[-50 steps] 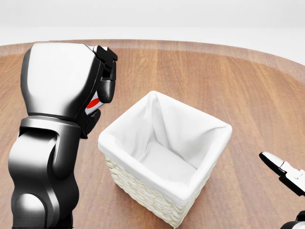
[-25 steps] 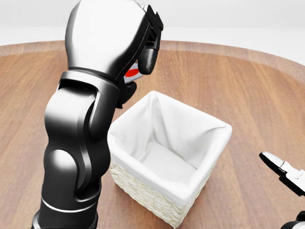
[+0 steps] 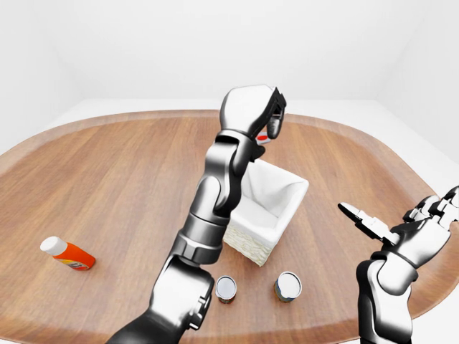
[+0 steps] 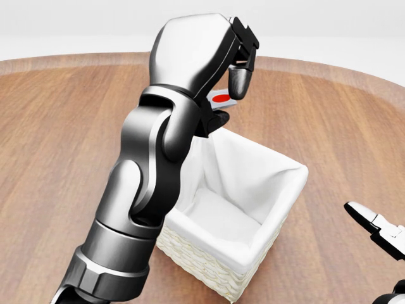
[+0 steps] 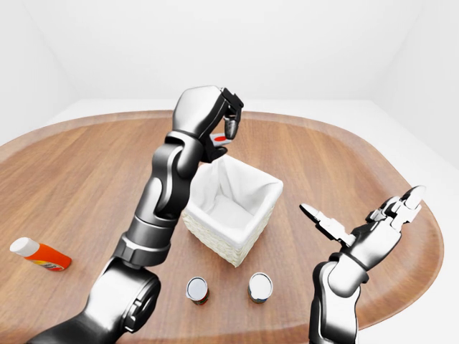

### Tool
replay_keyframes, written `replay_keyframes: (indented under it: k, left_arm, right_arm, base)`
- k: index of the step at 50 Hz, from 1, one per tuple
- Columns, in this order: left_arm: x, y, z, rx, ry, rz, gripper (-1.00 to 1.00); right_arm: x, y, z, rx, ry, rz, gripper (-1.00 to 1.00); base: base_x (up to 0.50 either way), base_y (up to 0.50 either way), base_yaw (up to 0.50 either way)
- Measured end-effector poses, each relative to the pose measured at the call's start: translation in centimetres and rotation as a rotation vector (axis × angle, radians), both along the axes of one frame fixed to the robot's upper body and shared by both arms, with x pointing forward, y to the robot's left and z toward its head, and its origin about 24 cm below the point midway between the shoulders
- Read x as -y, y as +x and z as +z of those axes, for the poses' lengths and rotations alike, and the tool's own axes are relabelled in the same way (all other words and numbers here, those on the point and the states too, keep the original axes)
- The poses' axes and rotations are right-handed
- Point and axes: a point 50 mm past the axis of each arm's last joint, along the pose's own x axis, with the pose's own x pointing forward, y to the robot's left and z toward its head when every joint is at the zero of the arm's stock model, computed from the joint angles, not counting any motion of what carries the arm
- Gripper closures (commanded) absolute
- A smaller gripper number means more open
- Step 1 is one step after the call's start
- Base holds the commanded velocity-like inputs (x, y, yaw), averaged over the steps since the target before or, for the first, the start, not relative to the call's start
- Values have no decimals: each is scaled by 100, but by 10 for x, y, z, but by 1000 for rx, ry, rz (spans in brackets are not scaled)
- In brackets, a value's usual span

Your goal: Pick up the alphabet soup and the cream cheese box, and put them in the basket.

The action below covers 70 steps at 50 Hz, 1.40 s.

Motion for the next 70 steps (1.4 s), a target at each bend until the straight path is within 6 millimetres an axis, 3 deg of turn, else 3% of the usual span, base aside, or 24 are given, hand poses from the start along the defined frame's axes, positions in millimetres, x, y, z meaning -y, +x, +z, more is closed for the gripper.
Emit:
replay_keyframes:
  k: [16,28,70]
  left_arm:
    - [2,32,-39,-181,-149,-17,100]
    - [2,44,-70,-294,-194,20,100]
    - [13,43,-135,-507,-150,88,100]
  right_arm:
    - [0,0,0,-3,0,0,-100]
    - [0,1,-1,-5,0,0,-100]
    - [0,1,-1,-9,-1,1,-100]
  base:
    - [0,0,0]
    - [0,0,0]
    - [0,0,0]
